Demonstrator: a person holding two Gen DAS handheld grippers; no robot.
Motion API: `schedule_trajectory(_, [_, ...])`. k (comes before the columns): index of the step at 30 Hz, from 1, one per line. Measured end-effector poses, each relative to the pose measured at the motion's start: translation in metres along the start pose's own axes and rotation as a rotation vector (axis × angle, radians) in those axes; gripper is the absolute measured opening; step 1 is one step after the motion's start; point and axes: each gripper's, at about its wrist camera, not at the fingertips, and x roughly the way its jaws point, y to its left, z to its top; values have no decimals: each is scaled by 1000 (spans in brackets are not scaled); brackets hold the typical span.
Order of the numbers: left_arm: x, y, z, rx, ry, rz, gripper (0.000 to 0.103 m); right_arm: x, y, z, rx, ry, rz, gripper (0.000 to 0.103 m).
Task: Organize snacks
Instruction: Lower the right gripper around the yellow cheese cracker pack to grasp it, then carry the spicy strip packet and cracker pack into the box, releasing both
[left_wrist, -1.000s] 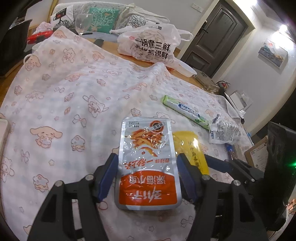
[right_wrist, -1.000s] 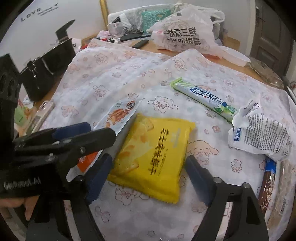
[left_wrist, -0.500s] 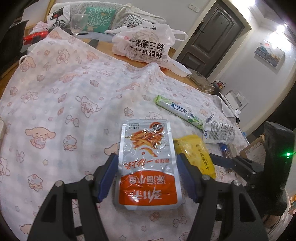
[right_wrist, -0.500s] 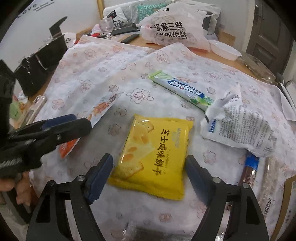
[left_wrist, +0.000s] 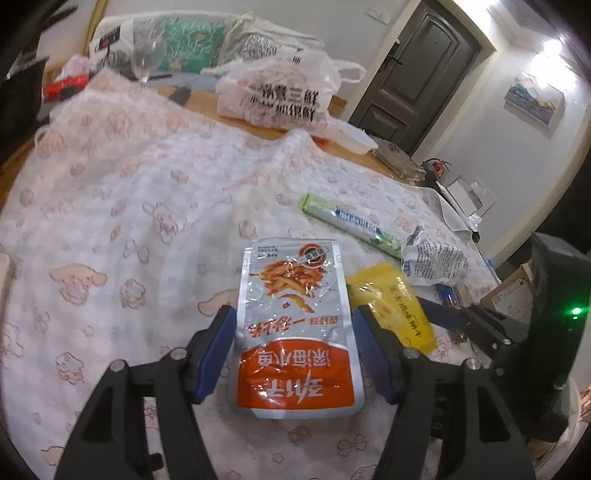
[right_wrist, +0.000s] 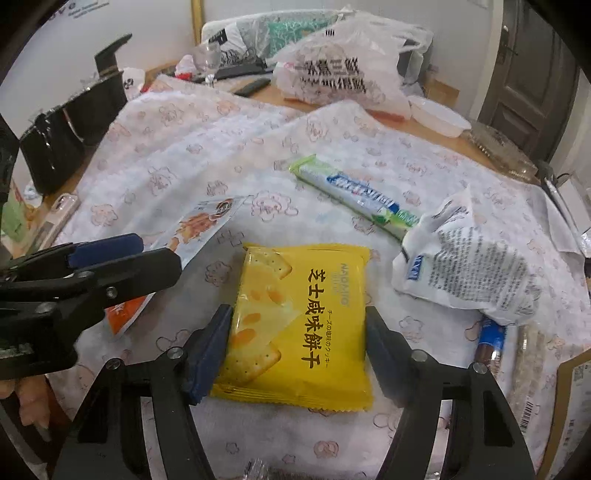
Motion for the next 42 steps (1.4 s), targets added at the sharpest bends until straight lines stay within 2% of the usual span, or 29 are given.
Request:
schedule_trajectory(5, [-16,-24,5,30,-47,-30,62,-33,-8,-2,-11,-55,3,66])
schedule_trajectory(11, [-53,-79,19,85,-117,-70,62,-93,-35,-9,18,-164,-7,66])
schedule_trajectory(17, [-85,-177,33,239,-177,-112,62,-164,-82,-26,81,-291,-18,66])
schedule_trajectory(23, [-91,-278,41,379,-189,-171,62,-230,-149,-58,140,-392,-56,66])
schedule_trajectory(28, [-68,-359,38,476,-141,-243,62,-260,-213,-88,210,-424,-110,66])
schedule_trajectory(33, [-25,-414,30,532,-41,-277,62,-258,-263,-114,264,-375,-143,66])
schedule_trajectory(38, [13,-439,22,539,43,-289,62,-235,-293,-128,276,-301,-152,66])
schedule_trajectory(42, [32,-445,25,527,88,-288,62,-216,-306,-124,255,-258,-140,66])
